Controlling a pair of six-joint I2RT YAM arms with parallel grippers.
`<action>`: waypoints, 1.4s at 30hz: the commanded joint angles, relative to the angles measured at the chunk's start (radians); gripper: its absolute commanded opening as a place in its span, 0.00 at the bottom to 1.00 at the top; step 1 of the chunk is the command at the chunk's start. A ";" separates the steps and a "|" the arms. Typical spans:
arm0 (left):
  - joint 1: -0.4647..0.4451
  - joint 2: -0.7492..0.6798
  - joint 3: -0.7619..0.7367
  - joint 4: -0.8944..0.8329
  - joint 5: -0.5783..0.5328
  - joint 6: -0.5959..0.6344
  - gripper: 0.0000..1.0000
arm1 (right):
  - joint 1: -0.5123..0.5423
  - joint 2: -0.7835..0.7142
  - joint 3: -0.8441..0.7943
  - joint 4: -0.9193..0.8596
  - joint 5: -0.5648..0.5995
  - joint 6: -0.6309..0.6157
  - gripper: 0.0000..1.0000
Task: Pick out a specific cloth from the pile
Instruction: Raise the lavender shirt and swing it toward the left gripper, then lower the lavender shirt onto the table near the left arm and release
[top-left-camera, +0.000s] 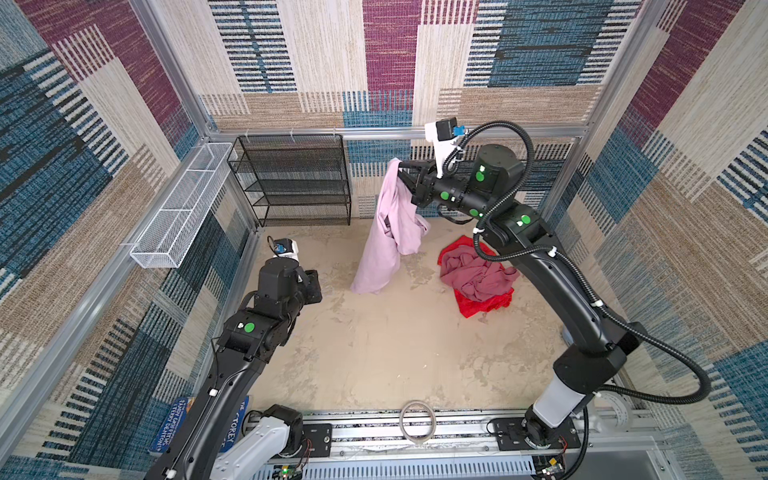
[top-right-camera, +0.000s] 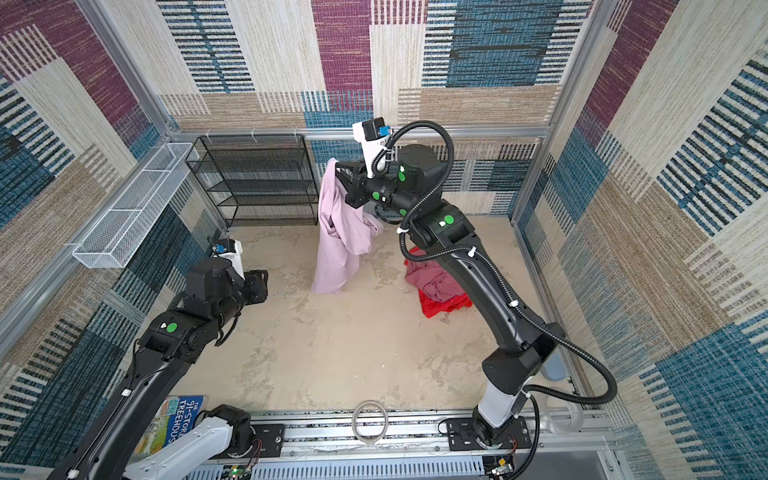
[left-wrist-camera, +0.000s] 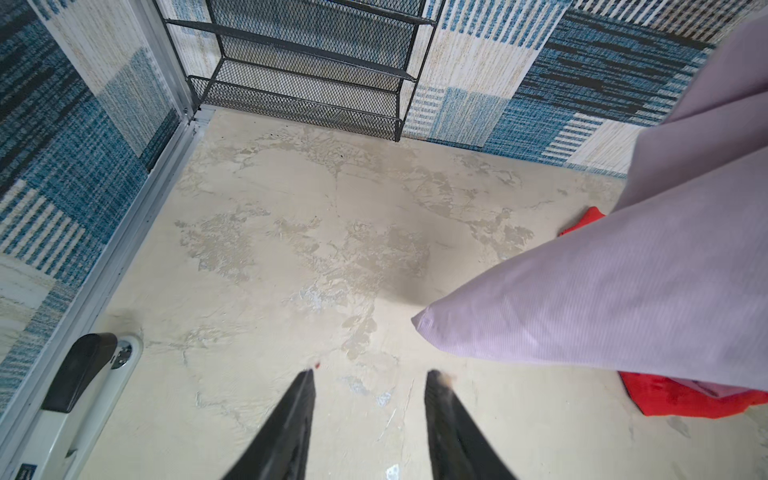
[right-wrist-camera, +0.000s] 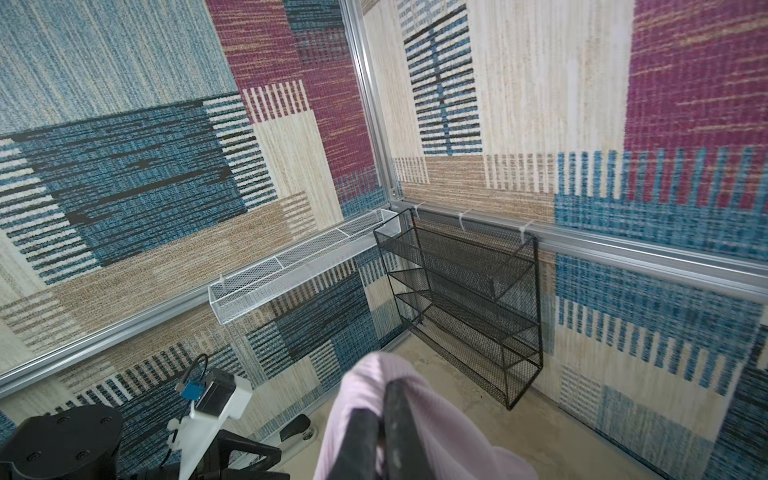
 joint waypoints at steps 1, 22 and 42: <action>0.001 -0.013 0.020 -0.039 -0.025 -0.011 0.46 | 0.032 0.055 0.065 -0.018 -0.013 -0.038 0.00; 0.001 -0.080 0.015 -0.085 -0.075 0.011 0.46 | 0.141 0.368 0.237 -0.051 -0.038 -0.020 0.00; 0.001 -0.108 -0.027 -0.089 -0.060 -0.005 0.46 | 0.163 0.687 0.370 0.017 -0.066 0.076 0.01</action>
